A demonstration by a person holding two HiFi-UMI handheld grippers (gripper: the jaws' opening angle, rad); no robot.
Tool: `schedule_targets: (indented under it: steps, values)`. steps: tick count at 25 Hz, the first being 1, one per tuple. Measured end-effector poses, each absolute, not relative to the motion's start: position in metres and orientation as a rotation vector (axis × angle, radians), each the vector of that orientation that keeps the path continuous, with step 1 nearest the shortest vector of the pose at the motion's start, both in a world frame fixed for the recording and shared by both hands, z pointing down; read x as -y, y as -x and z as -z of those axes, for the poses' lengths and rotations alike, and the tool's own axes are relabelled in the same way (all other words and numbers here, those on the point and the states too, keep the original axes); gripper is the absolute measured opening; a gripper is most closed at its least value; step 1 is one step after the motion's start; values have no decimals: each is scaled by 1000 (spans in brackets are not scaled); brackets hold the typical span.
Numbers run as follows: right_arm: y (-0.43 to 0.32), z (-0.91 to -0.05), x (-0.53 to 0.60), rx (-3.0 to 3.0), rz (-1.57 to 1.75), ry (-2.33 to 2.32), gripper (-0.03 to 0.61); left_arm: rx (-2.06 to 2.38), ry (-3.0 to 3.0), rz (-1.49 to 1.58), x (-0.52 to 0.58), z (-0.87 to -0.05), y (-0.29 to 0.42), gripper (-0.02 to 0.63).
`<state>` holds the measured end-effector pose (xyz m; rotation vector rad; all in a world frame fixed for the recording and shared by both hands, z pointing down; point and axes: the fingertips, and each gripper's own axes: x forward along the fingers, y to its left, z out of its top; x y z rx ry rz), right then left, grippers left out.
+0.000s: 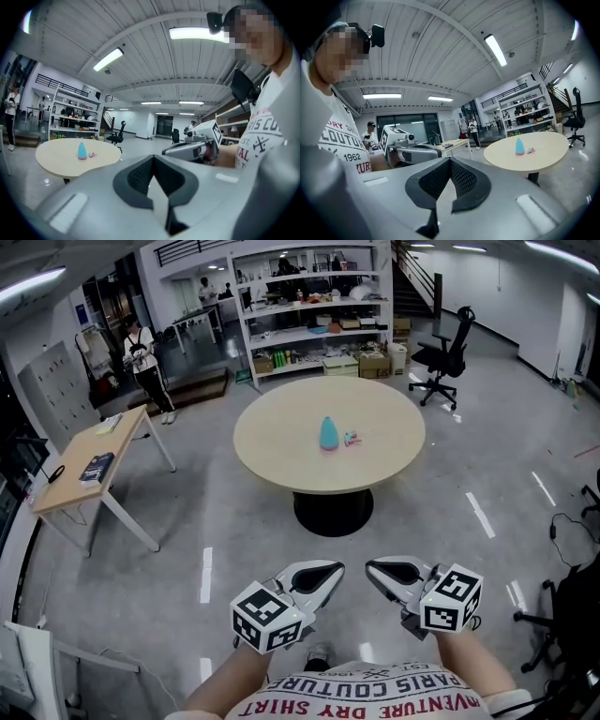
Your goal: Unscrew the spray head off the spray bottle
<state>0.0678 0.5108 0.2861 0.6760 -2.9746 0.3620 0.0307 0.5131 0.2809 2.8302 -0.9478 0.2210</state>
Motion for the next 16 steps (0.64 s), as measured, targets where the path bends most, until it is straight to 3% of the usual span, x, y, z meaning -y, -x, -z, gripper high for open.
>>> schedule_targets:
  steps: [16]
  values:
    - [-82,-282,-538,2991,-364,-670,2,915,-2841,-236,-538,-285,-50,0]
